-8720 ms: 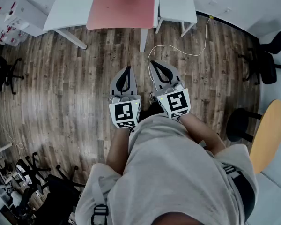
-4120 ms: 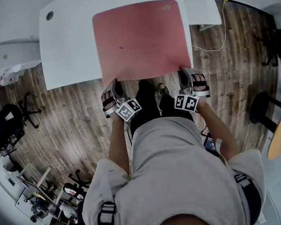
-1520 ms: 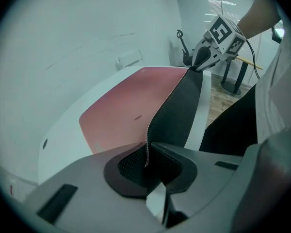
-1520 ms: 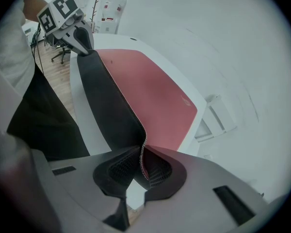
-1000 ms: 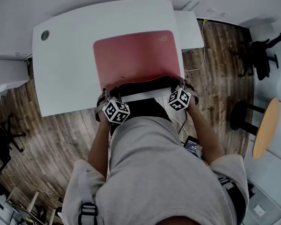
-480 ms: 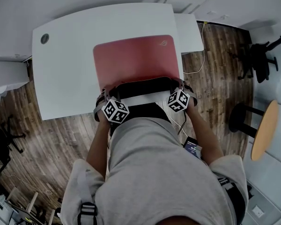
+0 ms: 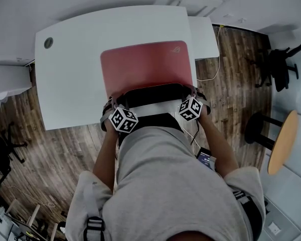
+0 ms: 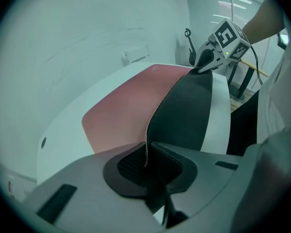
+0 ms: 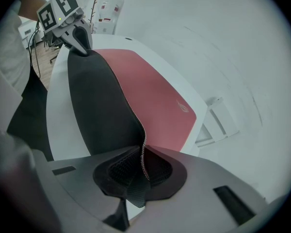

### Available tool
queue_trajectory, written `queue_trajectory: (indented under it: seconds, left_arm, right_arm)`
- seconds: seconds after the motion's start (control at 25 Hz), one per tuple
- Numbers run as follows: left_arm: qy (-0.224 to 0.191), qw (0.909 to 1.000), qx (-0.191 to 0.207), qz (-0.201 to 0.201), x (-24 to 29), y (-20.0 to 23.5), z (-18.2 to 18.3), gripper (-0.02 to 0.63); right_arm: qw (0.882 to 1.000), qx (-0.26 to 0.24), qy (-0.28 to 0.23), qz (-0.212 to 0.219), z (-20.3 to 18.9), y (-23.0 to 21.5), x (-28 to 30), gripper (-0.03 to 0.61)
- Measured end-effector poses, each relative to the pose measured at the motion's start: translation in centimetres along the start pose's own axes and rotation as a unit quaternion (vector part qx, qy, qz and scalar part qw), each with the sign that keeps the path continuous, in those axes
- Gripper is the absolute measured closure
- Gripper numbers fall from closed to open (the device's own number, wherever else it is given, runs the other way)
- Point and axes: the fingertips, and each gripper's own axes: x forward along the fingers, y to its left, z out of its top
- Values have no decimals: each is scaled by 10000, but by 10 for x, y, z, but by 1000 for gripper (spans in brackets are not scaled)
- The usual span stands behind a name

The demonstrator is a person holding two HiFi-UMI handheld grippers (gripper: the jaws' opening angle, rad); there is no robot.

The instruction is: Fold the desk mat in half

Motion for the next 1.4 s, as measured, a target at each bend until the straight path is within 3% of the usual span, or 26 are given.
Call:
queue_trajectory:
  seconds: [1.4]
  left_arm:
    - [135,9996,126,230,14,24,14,578]
  right_arm:
    - [9999,-90,-42,-15,14,-24,16,523]
